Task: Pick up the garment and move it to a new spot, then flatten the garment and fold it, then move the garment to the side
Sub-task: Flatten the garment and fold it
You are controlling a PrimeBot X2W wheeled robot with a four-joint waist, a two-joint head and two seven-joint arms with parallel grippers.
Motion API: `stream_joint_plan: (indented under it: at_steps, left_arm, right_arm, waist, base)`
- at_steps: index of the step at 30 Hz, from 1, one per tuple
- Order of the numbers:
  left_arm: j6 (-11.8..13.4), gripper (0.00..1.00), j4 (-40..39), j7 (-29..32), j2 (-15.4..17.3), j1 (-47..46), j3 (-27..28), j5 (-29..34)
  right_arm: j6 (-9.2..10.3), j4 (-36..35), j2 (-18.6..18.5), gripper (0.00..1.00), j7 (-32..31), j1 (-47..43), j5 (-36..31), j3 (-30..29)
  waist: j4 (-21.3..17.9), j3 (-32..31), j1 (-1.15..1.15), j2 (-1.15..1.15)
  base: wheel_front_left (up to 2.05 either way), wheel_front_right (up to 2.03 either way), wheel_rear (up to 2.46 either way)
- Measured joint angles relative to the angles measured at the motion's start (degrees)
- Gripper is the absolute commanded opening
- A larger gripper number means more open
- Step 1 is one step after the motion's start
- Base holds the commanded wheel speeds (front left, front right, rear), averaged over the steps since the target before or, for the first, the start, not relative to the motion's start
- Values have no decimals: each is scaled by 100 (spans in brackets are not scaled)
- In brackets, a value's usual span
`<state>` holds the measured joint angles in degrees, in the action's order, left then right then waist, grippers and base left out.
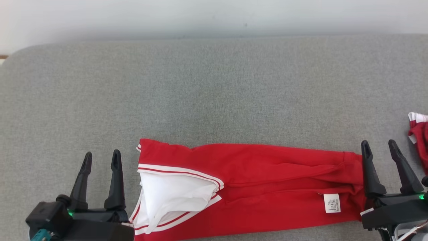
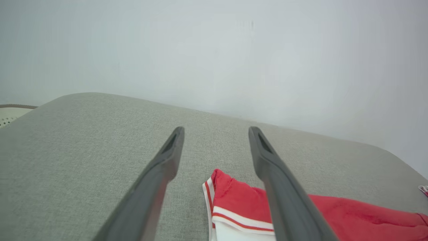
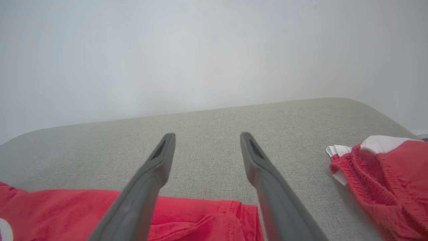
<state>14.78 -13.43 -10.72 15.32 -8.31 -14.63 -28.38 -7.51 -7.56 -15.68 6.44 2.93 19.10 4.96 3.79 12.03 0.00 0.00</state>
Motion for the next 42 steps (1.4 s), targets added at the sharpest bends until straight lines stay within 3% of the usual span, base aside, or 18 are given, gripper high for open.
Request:
stream_joint_plan:
  at_steps: [5,16,35,42]
  left_arm:
    - [35,100,437,-249,-91,-183,-57,289]
    - [-305,100,1300,-404,-38,-261,-151,890]
    - [-461,100,1424,-405,-169,109,55,1282]
    - [-520,100,1421,-405,-277,72,82,1340]
  right_arm:
    - [0,-74,82,100,-92,13,-155,57]
    - [0,38,223,100,-203,-327,-357,183]
    - [0,200,288,100,-245,-620,-374,223]
    - [0,638,168,100,-255,-430,-264,-84]
  waist:
    - [9,-221,0,0]
    - [36,-680,0,0]
    - [80,-1002,0,0]
    - [110,-899,1,0]
  base:
    - [0,0,0]
    - [0,0,0]
    - [0,0,0]
    - [0,0,0]
